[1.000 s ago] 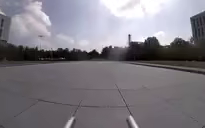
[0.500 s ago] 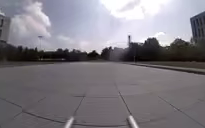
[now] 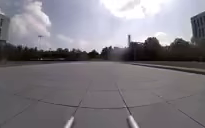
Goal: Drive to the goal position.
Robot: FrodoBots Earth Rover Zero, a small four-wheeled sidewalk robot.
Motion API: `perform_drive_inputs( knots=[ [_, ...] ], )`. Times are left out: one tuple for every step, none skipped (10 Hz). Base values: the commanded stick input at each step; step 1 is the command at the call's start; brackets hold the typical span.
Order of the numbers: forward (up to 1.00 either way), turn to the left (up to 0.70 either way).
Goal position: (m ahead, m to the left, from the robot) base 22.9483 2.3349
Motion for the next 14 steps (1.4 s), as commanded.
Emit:
perform_drive_inputs(
  knots=[
    [0.7,0.05],
    [0.7,0.05],
    [0.7,0.05],
    [0.7,0.05],
    [0.7,0.05],
    [0.7,0.05],
    [0.7,0.05],
    [0.7,0.05],
    [0.7,0.05],
    [0.7,0.05],
    [0.7,0.05],
    [0.7,0.05],
    [0.7,0.05],
    [0.7,0.05]
  ],
)
